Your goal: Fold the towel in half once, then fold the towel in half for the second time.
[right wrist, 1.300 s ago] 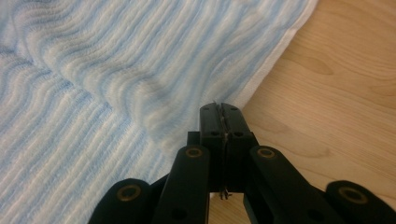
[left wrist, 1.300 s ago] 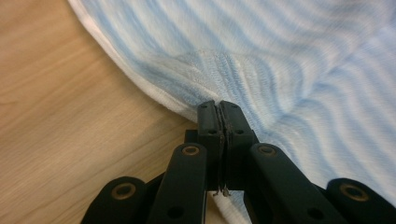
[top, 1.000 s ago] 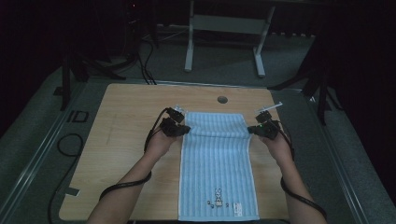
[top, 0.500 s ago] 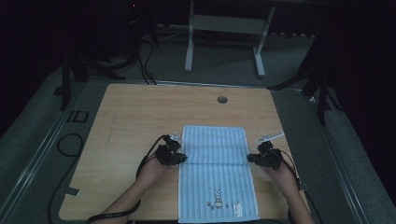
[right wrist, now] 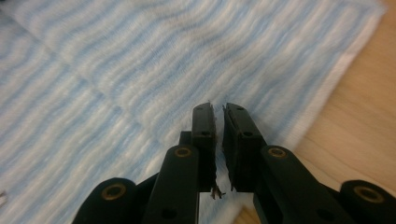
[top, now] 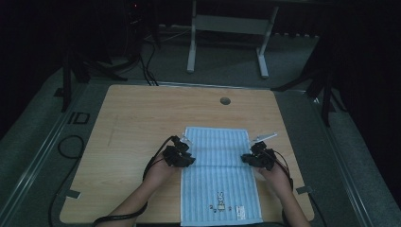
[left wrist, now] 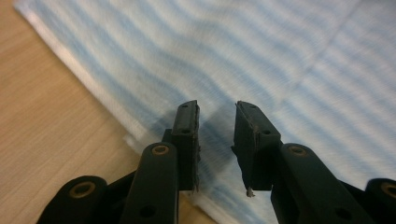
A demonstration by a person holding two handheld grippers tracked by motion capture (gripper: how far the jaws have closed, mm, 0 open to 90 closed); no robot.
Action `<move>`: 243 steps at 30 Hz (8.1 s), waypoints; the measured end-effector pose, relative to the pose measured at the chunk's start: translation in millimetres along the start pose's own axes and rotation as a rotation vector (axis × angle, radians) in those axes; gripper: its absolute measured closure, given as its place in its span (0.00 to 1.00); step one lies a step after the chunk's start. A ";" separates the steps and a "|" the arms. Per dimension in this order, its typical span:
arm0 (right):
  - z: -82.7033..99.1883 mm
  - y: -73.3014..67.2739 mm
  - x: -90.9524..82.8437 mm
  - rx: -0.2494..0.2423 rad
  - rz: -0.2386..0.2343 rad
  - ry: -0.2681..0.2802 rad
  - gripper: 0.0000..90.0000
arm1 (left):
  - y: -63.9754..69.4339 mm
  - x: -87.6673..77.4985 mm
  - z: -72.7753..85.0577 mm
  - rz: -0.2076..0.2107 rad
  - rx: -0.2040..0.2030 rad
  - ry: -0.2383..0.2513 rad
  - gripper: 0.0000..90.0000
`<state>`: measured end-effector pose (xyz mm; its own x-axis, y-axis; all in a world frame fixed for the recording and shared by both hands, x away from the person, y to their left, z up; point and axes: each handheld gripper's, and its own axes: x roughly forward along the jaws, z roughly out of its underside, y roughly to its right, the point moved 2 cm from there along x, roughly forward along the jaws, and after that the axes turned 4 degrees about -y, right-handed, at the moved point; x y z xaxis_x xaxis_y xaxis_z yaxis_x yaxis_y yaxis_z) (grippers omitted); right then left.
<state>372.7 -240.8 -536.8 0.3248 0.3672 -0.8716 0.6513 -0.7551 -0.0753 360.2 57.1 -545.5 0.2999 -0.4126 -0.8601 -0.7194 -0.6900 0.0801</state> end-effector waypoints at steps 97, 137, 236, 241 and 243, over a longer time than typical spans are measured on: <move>-167.4 10.1 -102.4 -0.089 0.086 0.284 0.94 | -86.9 -148.6 -61.0 -0.046 -0.068 0.333 0.96; 72.7 -72.4 -68.4 -0.124 -0.248 0.100 0.71 | 54.7 -99.5 124.2 0.349 0.027 0.126 0.55; -86.3 20.3 46.0 -0.048 -0.045 -0.151 0.61 | -96.6 -20.3 27.1 0.044 -0.139 -0.056 0.52; -85.6 20.2 52.3 -0.067 -0.041 -0.181 0.70 | -94.6 -16.0 23.0 0.023 -0.127 -0.062 0.61; -86.6 18.2 52.2 -0.071 -0.070 -0.191 0.88 | -93.9 -15.0 21.4 0.034 -0.119 -0.069 0.77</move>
<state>460.9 -188.3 -541.7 0.1456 0.3026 -0.9419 0.7164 -0.6889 -0.1105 409.8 140.8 -550.9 0.2298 -0.3978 -0.8882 -0.6479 -0.7435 0.1654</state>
